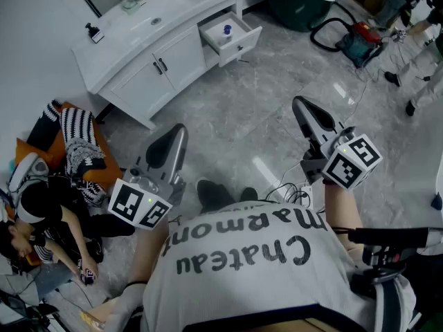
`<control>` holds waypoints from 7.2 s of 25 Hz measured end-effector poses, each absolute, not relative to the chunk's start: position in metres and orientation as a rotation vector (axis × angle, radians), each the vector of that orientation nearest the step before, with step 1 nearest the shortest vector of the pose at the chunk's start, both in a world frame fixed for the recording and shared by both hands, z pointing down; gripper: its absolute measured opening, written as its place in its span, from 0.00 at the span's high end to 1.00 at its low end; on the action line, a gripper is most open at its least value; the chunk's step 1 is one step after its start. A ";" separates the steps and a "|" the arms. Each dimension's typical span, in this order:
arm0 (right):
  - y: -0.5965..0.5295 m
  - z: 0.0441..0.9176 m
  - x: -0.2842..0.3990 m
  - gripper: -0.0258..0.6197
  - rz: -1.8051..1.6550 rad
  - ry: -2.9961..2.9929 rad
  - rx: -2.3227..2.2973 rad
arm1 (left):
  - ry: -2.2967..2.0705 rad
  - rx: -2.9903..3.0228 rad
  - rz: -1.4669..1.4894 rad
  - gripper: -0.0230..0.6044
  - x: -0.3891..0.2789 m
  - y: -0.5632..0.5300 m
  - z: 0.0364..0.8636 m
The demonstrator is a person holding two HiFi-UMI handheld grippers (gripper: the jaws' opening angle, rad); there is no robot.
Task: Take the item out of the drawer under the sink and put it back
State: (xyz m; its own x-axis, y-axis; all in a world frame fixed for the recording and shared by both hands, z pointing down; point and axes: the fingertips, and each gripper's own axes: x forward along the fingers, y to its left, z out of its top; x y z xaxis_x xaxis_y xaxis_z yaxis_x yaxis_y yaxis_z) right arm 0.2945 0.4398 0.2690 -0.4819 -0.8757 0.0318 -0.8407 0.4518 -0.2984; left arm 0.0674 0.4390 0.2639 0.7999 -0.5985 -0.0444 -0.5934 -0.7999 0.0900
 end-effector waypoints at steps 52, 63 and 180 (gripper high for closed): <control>0.187 0.285 0.367 0.94 -0.438 2.283 -1.873 | -0.522 3.044 -0.121 0.95 0.143 0.119 0.263; 0.117 0.288 0.365 0.94 -0.477 2.225 -1.921 | -0.483 3.019 -0.107 0.95 0.141 0.041 0.273; -0.167 0.435 0.466 0.94 -1.088 2.667 -1.419 | -0.812 3.016 0.566 0.75 0.339 -0.197 0.498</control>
State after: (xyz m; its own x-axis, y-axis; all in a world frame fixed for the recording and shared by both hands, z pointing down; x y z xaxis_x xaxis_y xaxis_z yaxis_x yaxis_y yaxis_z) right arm 0.4665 -0.1670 0.4348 -0.6075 -0.7097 0.3568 -0.7569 0.3808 -0.5312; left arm 0.3387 -0.1966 0.4975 0.8055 -0.4918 0.3307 -0.4802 -0.8686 -0.1221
